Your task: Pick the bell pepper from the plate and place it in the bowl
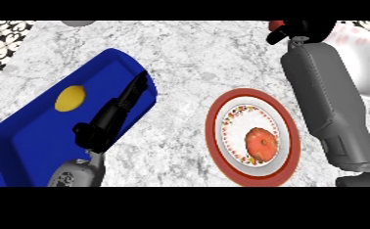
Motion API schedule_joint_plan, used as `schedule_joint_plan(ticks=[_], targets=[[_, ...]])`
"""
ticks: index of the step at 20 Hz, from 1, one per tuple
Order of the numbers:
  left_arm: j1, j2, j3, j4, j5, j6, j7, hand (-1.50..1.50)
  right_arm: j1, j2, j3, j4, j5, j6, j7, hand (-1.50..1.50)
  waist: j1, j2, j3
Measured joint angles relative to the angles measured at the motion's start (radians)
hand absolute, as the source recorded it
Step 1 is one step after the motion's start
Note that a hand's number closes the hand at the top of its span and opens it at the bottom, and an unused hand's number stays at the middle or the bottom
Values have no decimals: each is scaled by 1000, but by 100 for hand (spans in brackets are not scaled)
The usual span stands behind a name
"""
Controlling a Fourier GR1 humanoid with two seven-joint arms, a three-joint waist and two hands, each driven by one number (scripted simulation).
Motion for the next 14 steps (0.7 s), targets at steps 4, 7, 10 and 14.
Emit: schedule_joint_plan(ticks=[4, 7, 10, 14], targets=[[24, 6, 5, -13, 4, -8, -8, 0, -52, -30, -49, 49, -4, -120, -2, 150, -6, -2, 0], [11, -1, 6, -12, -1, -4, 8, 0, -82, -63, -83, 132, -6, -183, -12, 150, -11, -2, 0], [8, -4, 13, -9, 0, -4, 10, 0, -102, -117, -101, 200, 1, -190, -25, 150, -14, -3, 0], [32, 4, 16, -16, 4, -17, -4, 0, -88, -189, -99, 280, 46, -245, -40, 150, -12, -2, 0]])
